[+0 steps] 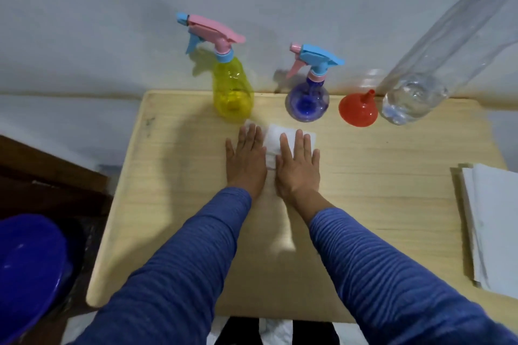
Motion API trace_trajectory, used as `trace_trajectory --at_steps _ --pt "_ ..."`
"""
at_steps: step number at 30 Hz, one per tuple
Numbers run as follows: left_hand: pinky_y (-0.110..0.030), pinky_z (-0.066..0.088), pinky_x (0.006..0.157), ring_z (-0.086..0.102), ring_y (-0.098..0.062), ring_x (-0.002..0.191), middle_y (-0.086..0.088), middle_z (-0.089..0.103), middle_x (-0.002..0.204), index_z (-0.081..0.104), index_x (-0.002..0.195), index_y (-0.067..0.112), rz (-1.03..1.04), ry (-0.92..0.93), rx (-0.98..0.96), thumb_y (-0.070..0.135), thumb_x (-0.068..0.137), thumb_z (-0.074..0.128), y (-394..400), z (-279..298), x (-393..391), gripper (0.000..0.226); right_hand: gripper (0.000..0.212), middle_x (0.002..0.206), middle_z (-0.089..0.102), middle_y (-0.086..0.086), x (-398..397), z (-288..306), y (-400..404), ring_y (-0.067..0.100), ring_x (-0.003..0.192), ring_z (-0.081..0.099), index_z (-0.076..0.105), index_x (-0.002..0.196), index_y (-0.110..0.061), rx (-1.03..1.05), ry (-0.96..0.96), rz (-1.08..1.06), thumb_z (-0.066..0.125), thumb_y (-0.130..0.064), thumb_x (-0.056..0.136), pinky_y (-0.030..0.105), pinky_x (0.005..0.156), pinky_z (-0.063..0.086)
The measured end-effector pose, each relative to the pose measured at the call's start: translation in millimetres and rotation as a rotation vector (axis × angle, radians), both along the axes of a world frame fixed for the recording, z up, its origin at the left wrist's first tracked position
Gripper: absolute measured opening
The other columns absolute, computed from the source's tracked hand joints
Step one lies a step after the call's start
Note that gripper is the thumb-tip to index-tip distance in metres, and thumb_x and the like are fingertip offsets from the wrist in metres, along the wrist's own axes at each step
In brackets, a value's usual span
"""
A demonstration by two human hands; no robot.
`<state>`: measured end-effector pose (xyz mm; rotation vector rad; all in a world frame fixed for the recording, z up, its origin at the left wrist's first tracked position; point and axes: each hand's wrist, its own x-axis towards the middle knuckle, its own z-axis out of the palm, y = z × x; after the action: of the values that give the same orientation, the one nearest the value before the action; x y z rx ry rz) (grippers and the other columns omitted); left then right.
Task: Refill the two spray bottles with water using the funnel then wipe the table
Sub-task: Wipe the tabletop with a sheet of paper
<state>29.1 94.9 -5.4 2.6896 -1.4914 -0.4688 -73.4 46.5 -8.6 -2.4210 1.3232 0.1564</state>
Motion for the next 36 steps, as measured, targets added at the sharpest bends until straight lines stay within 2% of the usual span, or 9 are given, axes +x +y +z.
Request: trace_trajectory --at_steps 8,15,22,36 --pt "-0.047 -0.002 0.116 -0.008 -0.019 0.147 0.000 -0.007 0.160 -0.002 0.150 0.015 0.172 -0.027 0.020 0.026 0.104 0.014 85.3 -2.8 96.9 0.051 0.053 0.158 -0.014 0.006 103.5 0.2 70.1 0.022 0.146 -0.014 0.001 0.150 -0.026 0.006 -0.054 0.139 0.019 -0.036 0.101 0.042 0.117 -0.005" --pt "-0.045 0.002 0.117 -0.005 -0.020 0.147 -0.001 -0.005 0.160 0.000 0.151 0.015 0.265 -0.045 -0.006 0.025 0.103 0.016 148.4 -6.2 124.2 0.051 0.053 0.159 -0.011 0.006 138.3 -4.6 118.7 0.022 0.146 -0.013 0.001 0.150 -0.026 0.009 -0.052 0.259 0.019 -0.038 0.101 0.042 0.117 -0.005" --pt "-0.045 0.002 0.117 -0.005 -0.020 0.147 0.000 -0.003 0.160 0.001 0.151 0.014 0.267 -0.013 -0.043 0.024 0.103 0.017 161.9 -8.3 110.7 0.052 0.052 0.160 -0.002 0.001 123.9 -3.2 134.5 0.019 0.147 -0.006 0.006 0.150 -0.019 -0.013 -0.067 0.286 0.022 -0.030 0.102 0.039 0.118 -0.003" --pt "-0.043 -0.002 0.118 -0.009 -0.022 0.147 -0.002 -0.005 0.160 -0.001 0.150 0.013 0.148 0.071 -0.073 0.023 0.103 0.016 105.3 -7.2 18.5 0.051 0.052 0.159 -0.008 -0.003 23.0 0.3 88.9 0.016 0.147 -0.009 0.000 0.150 -0.018 -0.035 -0.001 0.190 0.017 -0.028 0.102 0.039 0.117 -0.006"
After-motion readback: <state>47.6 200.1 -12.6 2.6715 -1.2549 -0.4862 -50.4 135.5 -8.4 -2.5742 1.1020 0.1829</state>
